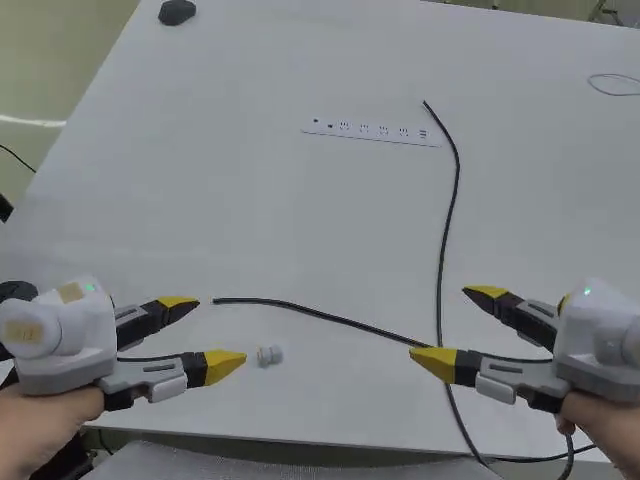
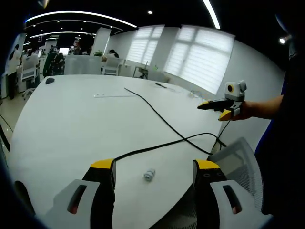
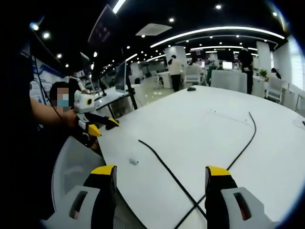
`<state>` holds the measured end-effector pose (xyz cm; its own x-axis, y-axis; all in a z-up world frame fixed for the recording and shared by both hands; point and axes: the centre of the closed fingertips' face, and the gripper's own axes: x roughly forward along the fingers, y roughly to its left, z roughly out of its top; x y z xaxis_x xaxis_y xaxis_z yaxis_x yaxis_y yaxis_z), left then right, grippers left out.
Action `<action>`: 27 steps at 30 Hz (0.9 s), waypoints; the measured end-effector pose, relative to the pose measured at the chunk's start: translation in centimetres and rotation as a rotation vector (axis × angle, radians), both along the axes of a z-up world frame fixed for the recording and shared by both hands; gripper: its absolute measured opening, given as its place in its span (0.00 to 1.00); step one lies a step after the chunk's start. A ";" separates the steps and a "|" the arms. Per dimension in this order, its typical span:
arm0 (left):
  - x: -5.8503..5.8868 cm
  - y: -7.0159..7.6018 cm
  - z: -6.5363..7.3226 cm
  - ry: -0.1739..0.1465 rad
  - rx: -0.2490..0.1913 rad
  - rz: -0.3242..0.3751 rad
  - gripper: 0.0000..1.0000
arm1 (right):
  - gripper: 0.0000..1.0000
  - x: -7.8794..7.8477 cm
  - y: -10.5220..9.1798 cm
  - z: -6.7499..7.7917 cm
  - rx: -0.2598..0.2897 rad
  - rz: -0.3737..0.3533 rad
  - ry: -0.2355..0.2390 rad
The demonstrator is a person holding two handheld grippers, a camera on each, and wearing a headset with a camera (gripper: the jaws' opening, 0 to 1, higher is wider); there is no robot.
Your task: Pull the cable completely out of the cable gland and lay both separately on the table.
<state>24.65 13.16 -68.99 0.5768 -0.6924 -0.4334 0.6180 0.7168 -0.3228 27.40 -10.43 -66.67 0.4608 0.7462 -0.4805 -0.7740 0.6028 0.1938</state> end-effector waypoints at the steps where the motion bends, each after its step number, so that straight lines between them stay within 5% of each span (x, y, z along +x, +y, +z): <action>1: -0.1 0.1 0.1 -0.005 0.004 -0.002 0.68 | 0.78 -0.3 -0.3 -0.4 -0.003 -0.003 0.008; 5: -0.6 0.7 -0.2 -0.003 0.029 0.000 0.71 | 0.82 -1.9 -0.9 -1.7 -0.040 0.014 0.038; 8: -1.3 1.0 -0.8 0.029 0.042 -0.008 0.72 | 0.82 -2.8 -1.5 -2.8 -0.098 0.017 0.056; 27: -1.9 2.3 -1.8 0.044 0.105 -0.016 0.83 | 0.95 -4.8 -0.7 -4.0 -0.087 0.055 0.117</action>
